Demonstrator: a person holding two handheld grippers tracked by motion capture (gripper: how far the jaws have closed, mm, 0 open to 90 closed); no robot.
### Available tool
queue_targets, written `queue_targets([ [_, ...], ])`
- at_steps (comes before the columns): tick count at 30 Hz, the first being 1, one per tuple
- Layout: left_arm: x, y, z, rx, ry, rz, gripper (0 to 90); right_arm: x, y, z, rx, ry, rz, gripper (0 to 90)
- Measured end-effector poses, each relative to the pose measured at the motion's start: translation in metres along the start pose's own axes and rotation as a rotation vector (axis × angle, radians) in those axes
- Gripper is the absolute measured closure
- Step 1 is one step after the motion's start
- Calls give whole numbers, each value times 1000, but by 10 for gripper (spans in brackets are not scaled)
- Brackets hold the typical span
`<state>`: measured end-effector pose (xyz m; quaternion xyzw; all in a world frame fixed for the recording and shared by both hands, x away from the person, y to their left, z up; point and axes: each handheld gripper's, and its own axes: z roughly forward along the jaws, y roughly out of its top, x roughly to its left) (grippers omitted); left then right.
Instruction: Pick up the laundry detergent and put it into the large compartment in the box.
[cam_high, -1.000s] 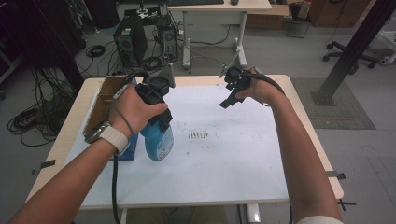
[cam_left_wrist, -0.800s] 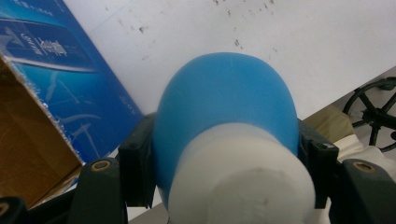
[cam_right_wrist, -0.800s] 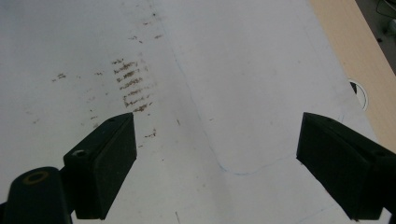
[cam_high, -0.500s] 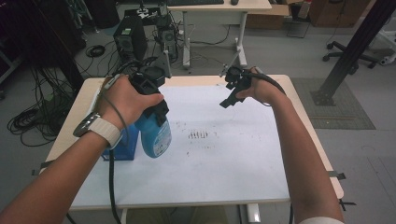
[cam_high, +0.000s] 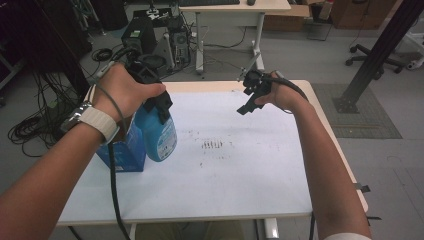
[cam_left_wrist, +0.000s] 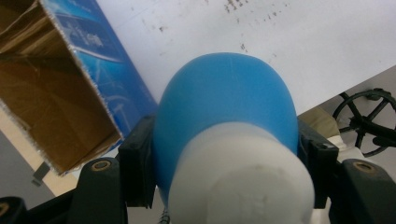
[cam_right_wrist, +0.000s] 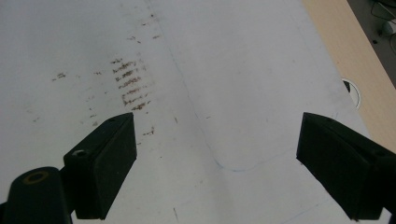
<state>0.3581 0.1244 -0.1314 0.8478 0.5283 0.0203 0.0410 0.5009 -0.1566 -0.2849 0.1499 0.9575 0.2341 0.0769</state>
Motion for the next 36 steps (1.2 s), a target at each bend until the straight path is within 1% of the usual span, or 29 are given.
queue_targets([
  [5, 7, 1, -7, 4, 9, -21, 372, -1, 0, 1, -1, 2, -1, 123],
  [6, 8, 1, -8, -7, 8, -34, 373, -1, 1, 1, 1, 3, -1, 123],
  [8, 13, 1, -13, -8, 7, -40, 373, -2, 0, 1, -2, 3, 0, 123],
  [9, 15, 1, -14, -16, 5, -50, 373, -2, 0, 1, -2, 3, 0, 123],
  [10, 17, 1, -16, -14, 5, -56, 373, -2, 0, 1, -3, 3, 0, 123],
  [13, 23, 1, -21, -14, 15, -68, 373, -3, 0, 1, -5, 1, 2, 123],
  [15, 28, 1, -24, -24, 17, -85, 373, -3, -1, 1, -5, 0, 4, 123],
  [17, 31, 1, -26, -18, 19, -93, 373, -4, 0, 1, -6, 0, 6, 123],
  [27, 45, 1, -42, -27, 32, -137, 373, -6, 1, 5, -8, 7, 6, 123],
  [28, 46, 1, -44, -33, 33, -147, 373, -6, 1, 5, -9, 7, 5, 123],
  [36, 57, 0, -52, -44, 41, -190, 373, -8, 0, 5, -11, 6, 12, 123],
])
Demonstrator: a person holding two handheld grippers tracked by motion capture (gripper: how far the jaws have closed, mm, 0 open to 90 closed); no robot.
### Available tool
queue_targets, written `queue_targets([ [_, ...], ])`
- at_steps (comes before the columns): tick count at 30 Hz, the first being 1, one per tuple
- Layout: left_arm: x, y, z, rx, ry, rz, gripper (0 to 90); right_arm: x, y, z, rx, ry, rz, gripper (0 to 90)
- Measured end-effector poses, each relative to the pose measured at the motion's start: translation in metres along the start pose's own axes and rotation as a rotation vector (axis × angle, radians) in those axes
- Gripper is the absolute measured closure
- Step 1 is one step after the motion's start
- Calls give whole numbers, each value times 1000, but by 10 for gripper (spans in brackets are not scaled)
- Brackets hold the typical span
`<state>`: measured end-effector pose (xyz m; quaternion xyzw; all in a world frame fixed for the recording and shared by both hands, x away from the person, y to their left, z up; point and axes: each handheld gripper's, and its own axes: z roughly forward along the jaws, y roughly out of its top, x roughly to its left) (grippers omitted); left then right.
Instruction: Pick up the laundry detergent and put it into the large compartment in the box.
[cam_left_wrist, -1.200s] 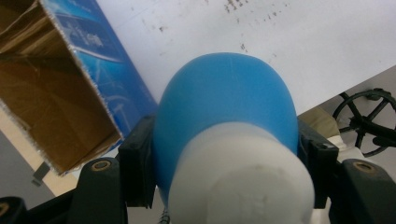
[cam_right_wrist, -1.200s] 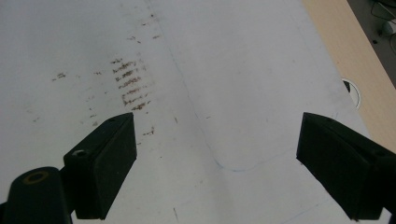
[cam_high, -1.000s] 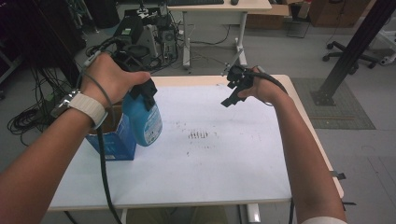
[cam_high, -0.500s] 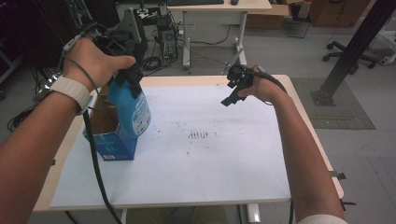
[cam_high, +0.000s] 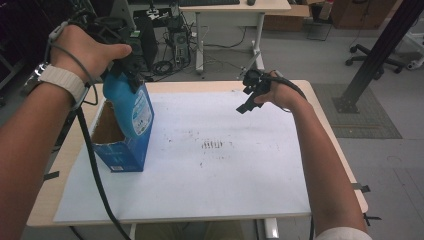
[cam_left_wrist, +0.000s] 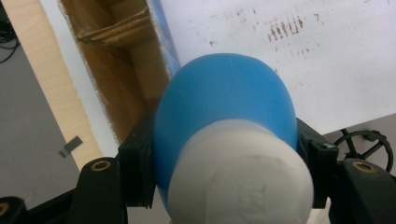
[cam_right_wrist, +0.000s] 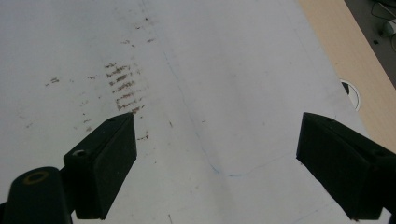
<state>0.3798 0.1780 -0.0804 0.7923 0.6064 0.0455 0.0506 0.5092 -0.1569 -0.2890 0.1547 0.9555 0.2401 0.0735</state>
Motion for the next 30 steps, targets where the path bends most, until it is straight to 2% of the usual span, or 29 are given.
queue_targets([
  [5, 6, 1, -4, -14, 7, -15, 373, -1, -1, 0, 2, 0, -2, 123],
  [11, 18, 2, -9, -35, 20, -65, 373, -2, -2, 0, 4, 0, 5, 123],
  [16, 27, 1, -10, -54, 32, -87, 373, -2, -2, 1, 7, 4, 8, 123],
  [30, 49, 2, 0, -57, 84, -139, 373, -6, -3, 5, 11, 12, 12, 123],
])
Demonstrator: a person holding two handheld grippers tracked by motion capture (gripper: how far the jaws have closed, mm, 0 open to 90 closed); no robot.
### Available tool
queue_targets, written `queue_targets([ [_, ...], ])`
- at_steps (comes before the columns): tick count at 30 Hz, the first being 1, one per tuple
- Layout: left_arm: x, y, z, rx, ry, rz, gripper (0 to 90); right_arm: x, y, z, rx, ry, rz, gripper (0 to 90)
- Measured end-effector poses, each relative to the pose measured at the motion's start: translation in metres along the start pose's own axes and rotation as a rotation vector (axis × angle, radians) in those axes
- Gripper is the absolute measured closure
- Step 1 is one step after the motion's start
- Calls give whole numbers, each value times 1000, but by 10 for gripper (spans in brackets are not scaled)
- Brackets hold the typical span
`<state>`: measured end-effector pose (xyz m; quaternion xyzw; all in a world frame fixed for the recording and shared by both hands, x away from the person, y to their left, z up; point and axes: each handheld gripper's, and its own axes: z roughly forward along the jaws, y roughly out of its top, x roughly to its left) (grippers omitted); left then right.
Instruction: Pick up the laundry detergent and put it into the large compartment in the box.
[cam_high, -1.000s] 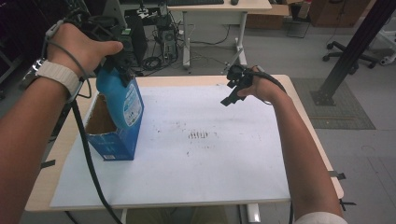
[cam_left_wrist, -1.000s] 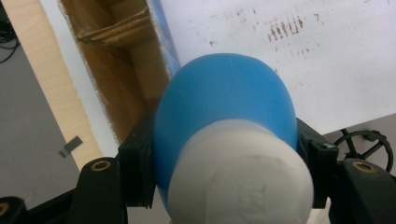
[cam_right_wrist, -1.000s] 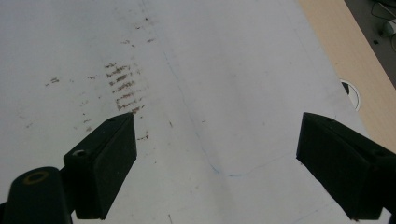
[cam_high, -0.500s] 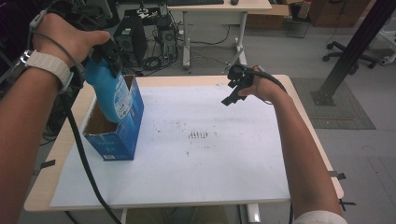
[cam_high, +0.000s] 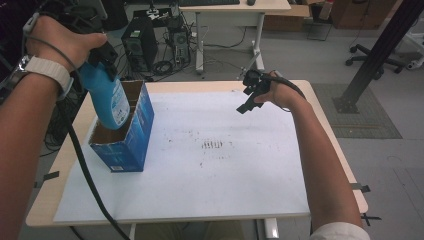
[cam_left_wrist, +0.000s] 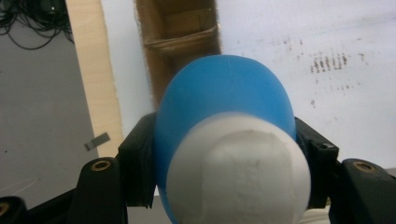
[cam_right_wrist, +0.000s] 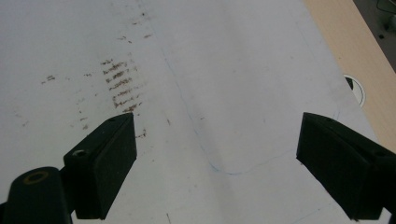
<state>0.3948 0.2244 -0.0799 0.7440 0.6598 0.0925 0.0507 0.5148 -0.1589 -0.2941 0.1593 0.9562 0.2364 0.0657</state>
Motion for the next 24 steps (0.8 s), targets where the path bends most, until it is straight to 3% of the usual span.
queue_targets([
  [11, 11, 1, 19, 3, 41, -22, 373, -2, -2, 0, 7, -3, 6, 123],
  [24, 16, 2, 46, 7, 18, -39, 373, -3, -2, 2, 15, -2, 10, 122],
])
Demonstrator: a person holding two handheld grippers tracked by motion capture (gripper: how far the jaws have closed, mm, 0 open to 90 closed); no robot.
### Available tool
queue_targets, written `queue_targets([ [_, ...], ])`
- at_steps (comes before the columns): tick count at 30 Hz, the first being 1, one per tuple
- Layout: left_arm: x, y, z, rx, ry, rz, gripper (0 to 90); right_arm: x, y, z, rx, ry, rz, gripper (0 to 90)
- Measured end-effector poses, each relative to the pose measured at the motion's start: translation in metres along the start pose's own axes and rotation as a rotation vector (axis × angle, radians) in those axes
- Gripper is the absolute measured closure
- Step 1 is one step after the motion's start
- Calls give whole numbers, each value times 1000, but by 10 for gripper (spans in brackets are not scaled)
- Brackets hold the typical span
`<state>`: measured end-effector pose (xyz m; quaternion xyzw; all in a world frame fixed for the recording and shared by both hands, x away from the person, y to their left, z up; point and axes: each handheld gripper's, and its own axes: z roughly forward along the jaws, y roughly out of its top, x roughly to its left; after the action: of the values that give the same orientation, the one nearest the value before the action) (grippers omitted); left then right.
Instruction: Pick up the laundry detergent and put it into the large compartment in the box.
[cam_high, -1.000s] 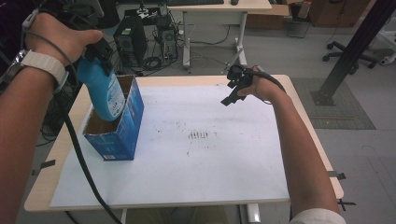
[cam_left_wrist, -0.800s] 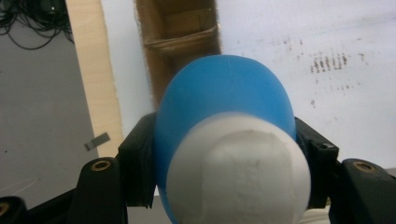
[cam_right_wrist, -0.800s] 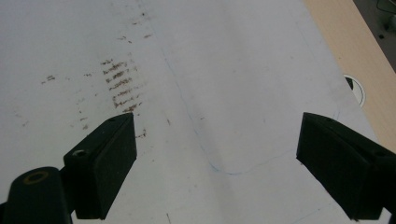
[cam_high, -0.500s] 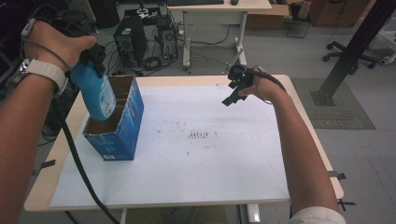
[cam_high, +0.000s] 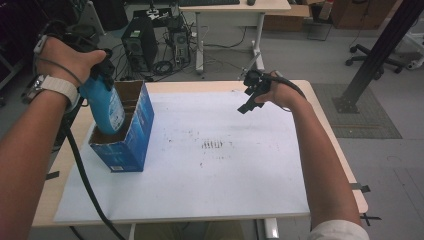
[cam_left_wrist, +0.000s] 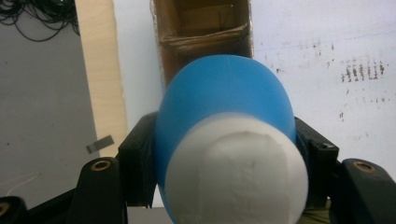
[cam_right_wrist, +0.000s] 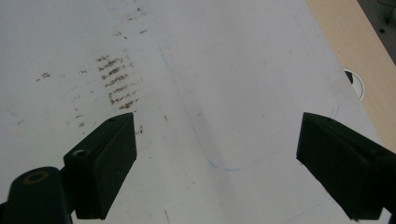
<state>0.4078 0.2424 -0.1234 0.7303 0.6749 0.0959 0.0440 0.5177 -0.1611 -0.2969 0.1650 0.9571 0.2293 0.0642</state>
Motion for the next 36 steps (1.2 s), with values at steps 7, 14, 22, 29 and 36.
queue_targets([
  [7, -2, 0, 15, 8, -3, 3, 373, 0, 0, 0, 3, 1, 3, 122],
  [14, -2, -1, 37, 22, -2, 10, 373, -1, -2, -1, 4, -2, 3, 122],
  [22, -3, -2, 62, 32, 12, 22, 373, -1, -3, 0, 8, -2, 7, 123],
  [29, -3, -3, 75, 28, 11, 24, 374, -2, -3, 2, 17, -2, 8, 122],
  [36, -4, -3, 86, 27, 22, 32, 374, -2, -3, 4, 21, -2, 8, 121],
])
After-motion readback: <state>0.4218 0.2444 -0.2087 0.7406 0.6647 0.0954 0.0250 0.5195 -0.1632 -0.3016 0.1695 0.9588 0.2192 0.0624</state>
